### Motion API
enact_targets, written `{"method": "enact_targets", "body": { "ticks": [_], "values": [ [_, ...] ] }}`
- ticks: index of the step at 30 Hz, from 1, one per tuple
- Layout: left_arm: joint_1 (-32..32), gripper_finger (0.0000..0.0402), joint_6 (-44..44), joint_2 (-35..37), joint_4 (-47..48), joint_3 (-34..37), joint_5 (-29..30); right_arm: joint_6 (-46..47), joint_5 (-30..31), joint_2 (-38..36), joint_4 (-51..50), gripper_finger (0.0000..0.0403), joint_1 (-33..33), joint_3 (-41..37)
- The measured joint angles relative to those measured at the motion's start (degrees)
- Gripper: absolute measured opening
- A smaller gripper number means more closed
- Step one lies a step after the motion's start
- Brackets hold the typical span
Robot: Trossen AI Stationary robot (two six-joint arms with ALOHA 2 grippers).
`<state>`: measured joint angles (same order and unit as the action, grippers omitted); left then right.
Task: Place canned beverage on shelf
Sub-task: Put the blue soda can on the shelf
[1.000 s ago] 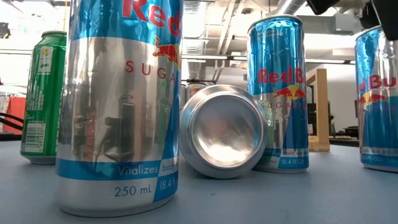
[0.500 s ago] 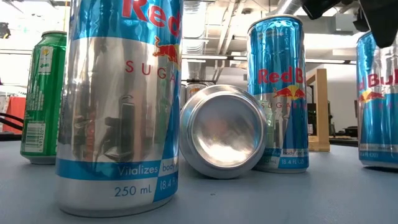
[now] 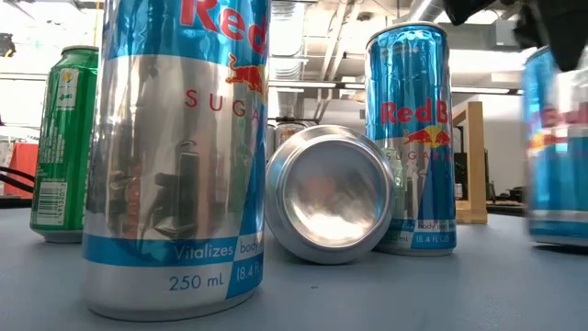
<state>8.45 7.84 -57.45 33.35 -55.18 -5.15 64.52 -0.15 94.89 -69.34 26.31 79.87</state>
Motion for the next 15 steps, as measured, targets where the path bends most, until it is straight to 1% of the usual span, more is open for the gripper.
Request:
{"method": "enact_targets", "body": {
  "ticks": [5,9,12,15],
  "values": [
    [-0.02,0.0212,0.02,0.0,-0.67,0.0,3.42,-11.17,6.22,0.08,-4.01,0.021,-4.44,3.02],
    [-0.02,0.0212,0.04,0.0,-0.93,-0.02,4.05,-20.89,7.69,0.09,-9.64,0.0211,-9.42,6.42],
    [-0.02,0.0212,0.04,0.0,-0.93,-0.02,4.25,-29.29,10.6,0.09,-13.87,0.0212,-13.56,9.58],
    [-0.02,0.0212,0.77,0.01,-0.93,-0.02,4.36,-38.81,13.54,0.09,-15.81,0.0213,-18.43,13.35]
  ]
}}
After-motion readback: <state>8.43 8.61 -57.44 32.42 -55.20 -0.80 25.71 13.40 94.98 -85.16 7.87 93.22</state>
